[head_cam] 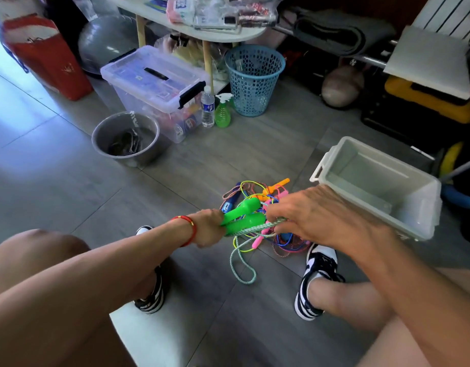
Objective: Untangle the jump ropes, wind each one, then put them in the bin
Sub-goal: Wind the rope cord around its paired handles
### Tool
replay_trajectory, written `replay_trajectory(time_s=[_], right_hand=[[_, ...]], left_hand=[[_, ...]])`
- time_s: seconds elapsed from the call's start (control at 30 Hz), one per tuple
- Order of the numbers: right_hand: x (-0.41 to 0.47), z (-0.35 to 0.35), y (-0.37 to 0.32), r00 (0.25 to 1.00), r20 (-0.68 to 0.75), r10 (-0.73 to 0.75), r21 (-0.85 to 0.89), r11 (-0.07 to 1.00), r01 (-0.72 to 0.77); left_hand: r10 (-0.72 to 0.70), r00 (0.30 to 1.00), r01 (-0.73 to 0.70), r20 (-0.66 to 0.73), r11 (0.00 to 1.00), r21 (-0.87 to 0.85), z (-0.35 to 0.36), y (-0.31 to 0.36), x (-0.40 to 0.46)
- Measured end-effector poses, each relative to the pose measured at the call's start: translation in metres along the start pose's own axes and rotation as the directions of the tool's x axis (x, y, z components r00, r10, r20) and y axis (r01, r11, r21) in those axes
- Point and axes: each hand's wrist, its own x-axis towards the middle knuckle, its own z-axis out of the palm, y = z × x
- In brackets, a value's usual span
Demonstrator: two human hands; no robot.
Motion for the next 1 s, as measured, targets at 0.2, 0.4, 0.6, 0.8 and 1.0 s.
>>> replay_trajectory(time_s=[0.2, 0.4, 0.6, 0.8, 1.0], right_hand=[[-0.002, 0.027, -0.002, 0.998, -0.035, 0.054, 0.073, 0.996, -0.051], [-0.011, 0.014, -0.009, 0.984, 0.156, 0.084, 0.391, 0.91, -0.14], [-0.005, -0.012, -0.014, 0.998, 0.006, 0.068, 0.148, 0.987, -0.069], [0.011, -0.003, 0.03, 0.987, 0.083, 0.141, 0.426, 0.89, -0.162], [0.009, 0.022, 0.049, 0.977, 0.189, 0.095, 0.77, 0.604, -0.207]], left_hand=[[-0.08, 0.996, 0.08, 0.029, 0.997, -0.018, -0.004, -0.007, 0.003], [0.002, 0.996, 0.023, -0.094, 0.965, 0.261, -0.007, -0.002, -0.008], [0.182, 0.978, -0.21, 0.104, 0.842, 0.497, 0.022, 0.014, -0.022], [0.44, 0.853, -0.513, 0.281, 0.808, 0.289, 0.023, 0.013, -0.043], [0.744, 0.656, -0.752, 0.128, 0.658, 0.025, 0.005, 0.034, -0.085]])
